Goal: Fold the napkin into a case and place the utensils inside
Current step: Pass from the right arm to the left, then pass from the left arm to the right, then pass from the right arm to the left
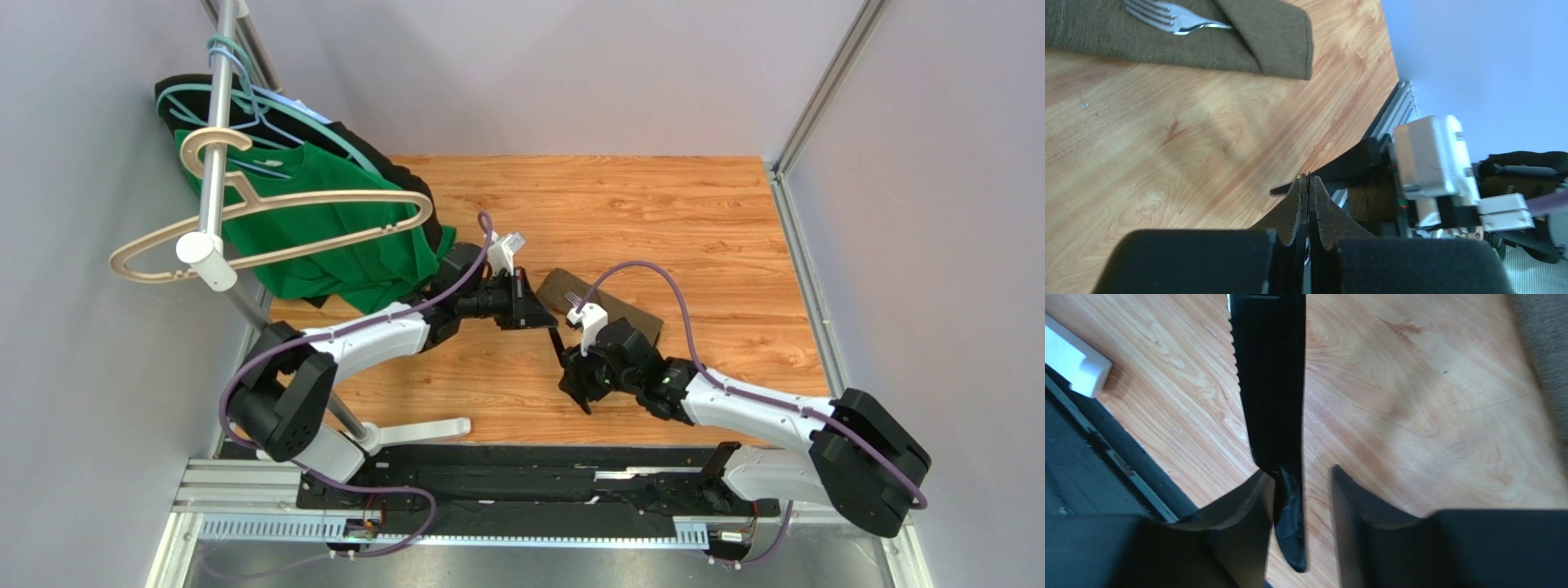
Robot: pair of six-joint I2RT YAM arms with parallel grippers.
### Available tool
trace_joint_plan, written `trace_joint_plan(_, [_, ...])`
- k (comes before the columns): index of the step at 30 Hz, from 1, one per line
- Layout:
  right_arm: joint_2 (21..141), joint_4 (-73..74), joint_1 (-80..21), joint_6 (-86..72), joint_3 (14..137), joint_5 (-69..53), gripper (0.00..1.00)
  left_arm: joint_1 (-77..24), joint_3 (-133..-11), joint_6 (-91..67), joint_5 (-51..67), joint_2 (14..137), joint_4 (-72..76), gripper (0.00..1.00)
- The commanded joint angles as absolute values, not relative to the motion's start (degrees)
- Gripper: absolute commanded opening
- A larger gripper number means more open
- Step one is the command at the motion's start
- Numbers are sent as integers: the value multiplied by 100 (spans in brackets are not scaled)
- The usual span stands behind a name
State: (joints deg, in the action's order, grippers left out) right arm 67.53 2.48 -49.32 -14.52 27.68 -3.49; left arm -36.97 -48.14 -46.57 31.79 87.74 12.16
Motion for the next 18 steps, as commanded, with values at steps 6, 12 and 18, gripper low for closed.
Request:
trace_joint_plan(6, [6031,870,-5080,-1294,3164,498,0,-3665,-5106,-4299,3254,7947,582,25])
trace_joint_plan(12, [4977,1108,-5115,-713,2892,362,0,-3437,-5746,-3992,3428,7787,-742,46])
trace_joint_plan(18, [5491,1800,-5168,-335,3671,675,0,-3296,-6283,-3491,4191,7542,-1580,42])
